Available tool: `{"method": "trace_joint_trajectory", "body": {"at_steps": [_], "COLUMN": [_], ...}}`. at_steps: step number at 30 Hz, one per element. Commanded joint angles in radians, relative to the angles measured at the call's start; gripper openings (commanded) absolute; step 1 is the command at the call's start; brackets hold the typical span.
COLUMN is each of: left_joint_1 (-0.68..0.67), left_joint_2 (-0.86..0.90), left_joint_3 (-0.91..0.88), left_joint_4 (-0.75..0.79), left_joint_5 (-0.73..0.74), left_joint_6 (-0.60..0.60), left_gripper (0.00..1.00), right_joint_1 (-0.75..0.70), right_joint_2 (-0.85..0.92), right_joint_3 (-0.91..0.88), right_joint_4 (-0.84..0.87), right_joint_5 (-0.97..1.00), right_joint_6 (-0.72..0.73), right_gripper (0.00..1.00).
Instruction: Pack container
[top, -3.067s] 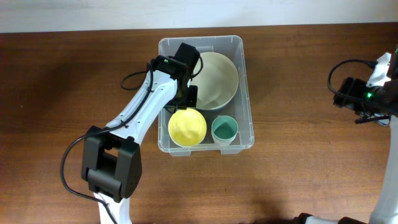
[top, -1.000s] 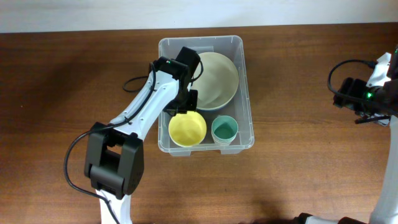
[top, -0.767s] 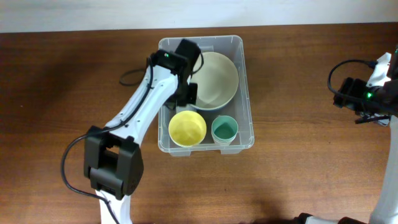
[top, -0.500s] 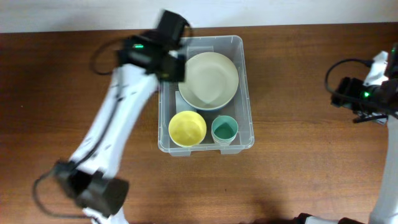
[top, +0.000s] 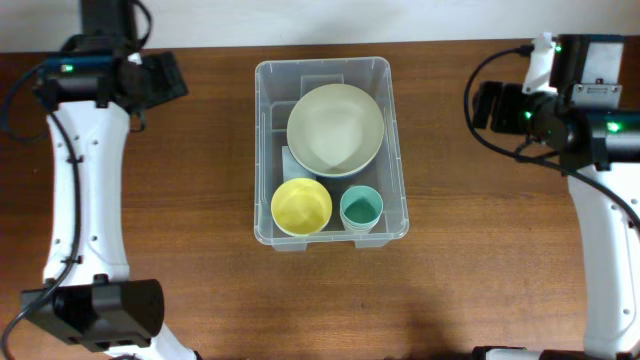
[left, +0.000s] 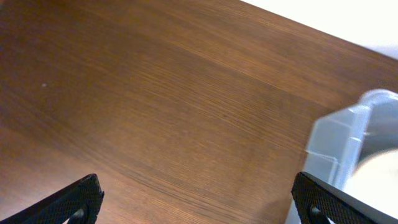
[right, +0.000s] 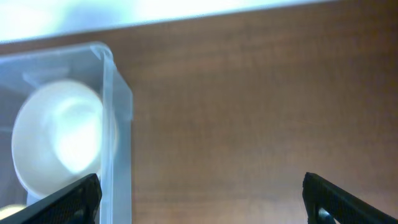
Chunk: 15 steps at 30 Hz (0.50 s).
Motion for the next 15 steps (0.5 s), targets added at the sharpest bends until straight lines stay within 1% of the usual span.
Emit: {"method": "trace_joint_trajectory", "body": {"at_steps": [1, 3, 5, 10, 15], "left_joint_1": [0.022, 0.032, 0.039, 0.037, 0.035], "left_joint_2": [0.007, 0.007, 0.007, -0.008, -0.047], "left_joint_3": [-0.006, -0.006, -0.006, -0.006, -0.006], "left_joint_4": [0.012, 0.032, 0.018, -0.056, -0.091], "left_joint_5": [0.002, 0.003, 0.004, 0.0, 0.0], "left_joint_6": [0.002, 0.002, 0.002, 0.003, 0.014], "left_gripper": [0.99, 0.99, 0.99, 1.0, 1.0], "right_joint_1": [0.008, 0.008, 0.008, 0.008, 0.008], "right_joint_2": [0.004, 0.005, 0.006, -0.038, -0.117], "right_joint_3": [-0.003, -0.003, -0.003, -0.003, -0.014], "right_joint_4": [0.034, 0.066, 0.068, 0.006, -0.035], "right_joint_5": [0.01, 0.005, 0.006, 0.03, 0.083], "right_joint_6": [0.0, 0.0, 0.0, 0.017, 0.032], "right_gripper": [0.99, 0.99, 0.99, 0.99, 0.99]}}
